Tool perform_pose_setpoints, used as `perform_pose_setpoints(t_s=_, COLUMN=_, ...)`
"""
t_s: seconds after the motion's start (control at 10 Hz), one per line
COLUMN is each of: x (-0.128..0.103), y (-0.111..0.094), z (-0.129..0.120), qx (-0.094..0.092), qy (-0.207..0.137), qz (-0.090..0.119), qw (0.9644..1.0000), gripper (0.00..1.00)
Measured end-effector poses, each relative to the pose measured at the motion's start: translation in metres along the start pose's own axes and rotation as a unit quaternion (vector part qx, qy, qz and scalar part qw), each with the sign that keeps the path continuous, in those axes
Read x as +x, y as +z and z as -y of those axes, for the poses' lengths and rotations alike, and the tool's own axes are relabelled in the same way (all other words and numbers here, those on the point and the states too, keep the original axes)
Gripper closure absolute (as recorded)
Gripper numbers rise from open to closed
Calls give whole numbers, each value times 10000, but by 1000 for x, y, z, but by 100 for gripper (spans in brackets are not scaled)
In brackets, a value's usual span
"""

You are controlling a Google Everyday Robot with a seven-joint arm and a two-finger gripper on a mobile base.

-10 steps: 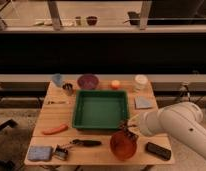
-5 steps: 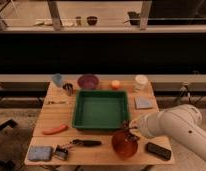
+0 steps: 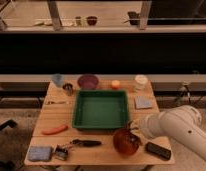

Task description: Place grapes in red bowl

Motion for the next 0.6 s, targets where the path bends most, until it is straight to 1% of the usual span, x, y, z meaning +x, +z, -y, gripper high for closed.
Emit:
perform_pose_setpoints(t_s=0.2, x=-3, y=1, z=0, qx=29, qy=-50, qz=-3, qw=10000, gripper=100)
perform_pose_setpoints(t_s=0.4, x=-9, y=-6, z=3, qx=74, qy=-55, qz=14, qw=10000, gripper=100)
perform_pose_setpoints(t_s=0.6, x=-24, y=-13, z=8, qx=116, qy=-190, qz=107, qw=9997, gripper=100)
